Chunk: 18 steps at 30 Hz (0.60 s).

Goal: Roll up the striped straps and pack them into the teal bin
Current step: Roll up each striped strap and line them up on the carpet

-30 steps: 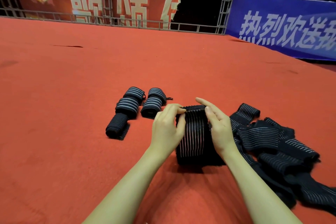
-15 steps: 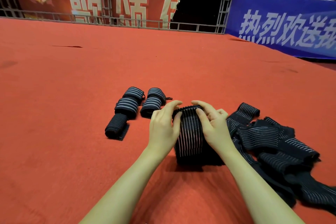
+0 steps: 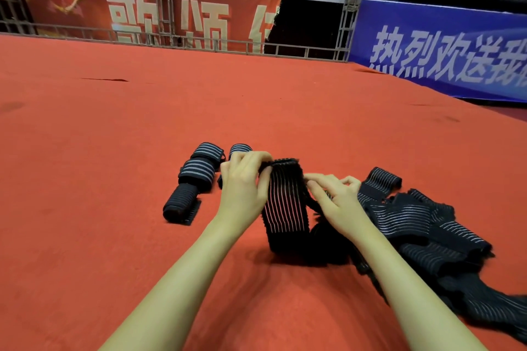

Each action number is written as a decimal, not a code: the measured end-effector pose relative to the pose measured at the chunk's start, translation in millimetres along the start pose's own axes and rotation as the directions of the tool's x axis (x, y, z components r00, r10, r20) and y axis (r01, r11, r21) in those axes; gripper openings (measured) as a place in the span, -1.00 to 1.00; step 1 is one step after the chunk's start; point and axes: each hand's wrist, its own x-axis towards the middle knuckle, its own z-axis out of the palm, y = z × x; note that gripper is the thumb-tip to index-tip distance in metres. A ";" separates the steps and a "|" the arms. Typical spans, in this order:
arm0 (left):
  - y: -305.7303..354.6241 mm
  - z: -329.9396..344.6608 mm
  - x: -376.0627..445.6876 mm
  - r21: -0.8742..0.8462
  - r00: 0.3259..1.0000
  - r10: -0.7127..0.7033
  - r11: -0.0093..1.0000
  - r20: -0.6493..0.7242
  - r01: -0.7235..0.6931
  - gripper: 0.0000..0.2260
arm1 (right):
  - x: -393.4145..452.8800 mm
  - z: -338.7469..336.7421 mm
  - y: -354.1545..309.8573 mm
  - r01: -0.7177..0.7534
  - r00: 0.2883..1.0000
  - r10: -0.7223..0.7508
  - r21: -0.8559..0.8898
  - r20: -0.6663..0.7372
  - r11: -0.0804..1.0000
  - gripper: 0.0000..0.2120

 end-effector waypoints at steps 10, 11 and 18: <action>-5.3 -5.0 -6.8 -0.006 0.998 -0.054 0.998 0.026 0.054 -0.79 | -10.4 17.8 3.1 0.020 0.997 -0.012 0.107 -0.075 0.994 -0.79; -3.7 -5.0 -1.9 -0.002 0.999 -0.041 0.999 0.028 0.041 -0.79 | -4.7 18.5 -2.6 0.064 0.990 -0.051 0.097 -0.129 0.993 -0.78; 11.2 -10.6 47.9 0.002 0.998 0.066 0.998 -0.024 -0.066 -0.77 | 34.1 1.1 -28.1 0.053 0.965 -0.012 0.153 -0.262 0.987 -0.89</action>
